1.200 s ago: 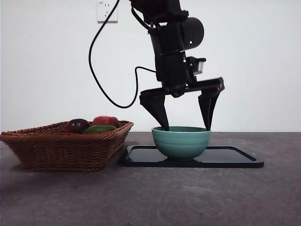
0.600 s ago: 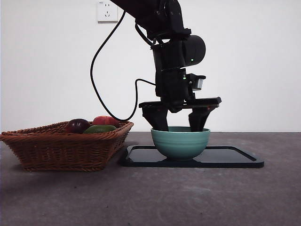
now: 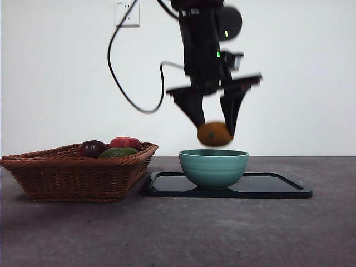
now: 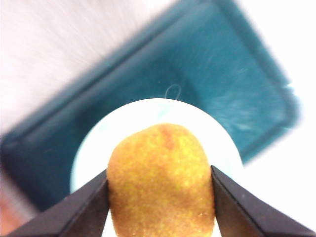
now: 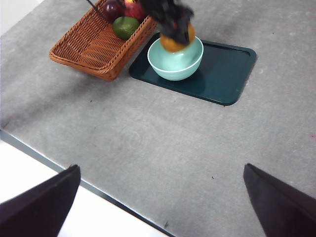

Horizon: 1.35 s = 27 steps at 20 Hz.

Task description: Pick up the wifruite, put it on the bowl, pick up the plate, put it on desk

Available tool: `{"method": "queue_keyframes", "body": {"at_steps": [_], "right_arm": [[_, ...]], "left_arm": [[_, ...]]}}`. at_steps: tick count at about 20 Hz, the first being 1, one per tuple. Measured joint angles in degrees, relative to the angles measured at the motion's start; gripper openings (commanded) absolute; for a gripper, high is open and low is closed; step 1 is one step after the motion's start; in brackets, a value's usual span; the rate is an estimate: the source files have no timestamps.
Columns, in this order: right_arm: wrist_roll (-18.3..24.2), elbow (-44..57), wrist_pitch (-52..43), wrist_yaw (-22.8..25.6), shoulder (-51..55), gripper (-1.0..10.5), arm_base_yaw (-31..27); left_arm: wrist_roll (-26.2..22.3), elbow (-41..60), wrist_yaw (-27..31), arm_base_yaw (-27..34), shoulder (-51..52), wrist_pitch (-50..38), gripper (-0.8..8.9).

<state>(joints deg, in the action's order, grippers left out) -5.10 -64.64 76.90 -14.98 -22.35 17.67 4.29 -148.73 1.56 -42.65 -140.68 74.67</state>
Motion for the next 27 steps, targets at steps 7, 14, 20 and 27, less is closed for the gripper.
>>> {"method": "queue_keyframes", "body": {"at_steps": [7,14,20,27], "right_arm": [[-1.42,0.0,0.0,-0.02,0.0,6.1,0.0],[-1.84,0.0,0.0,-0.02,0.0,6.1,0.0],[-2.69,0.0,0.0,-0.02,0.02,6.1,0.0],[-2.82,0.0,0.0,0.0,0.0,6.1,0.0]], "left_arm": [[0.02,-17.51,0.11,0.42,1.42,6.84,2.45],[1.09,-14.62,-0.2,0.57,9.84,6.95,2.45],[1.14,1.33,-0.24,0.37,23.69,6.97,2.45],[1.4,28.37,-0.24,3.63,41.46,6.97,2.45]]}}
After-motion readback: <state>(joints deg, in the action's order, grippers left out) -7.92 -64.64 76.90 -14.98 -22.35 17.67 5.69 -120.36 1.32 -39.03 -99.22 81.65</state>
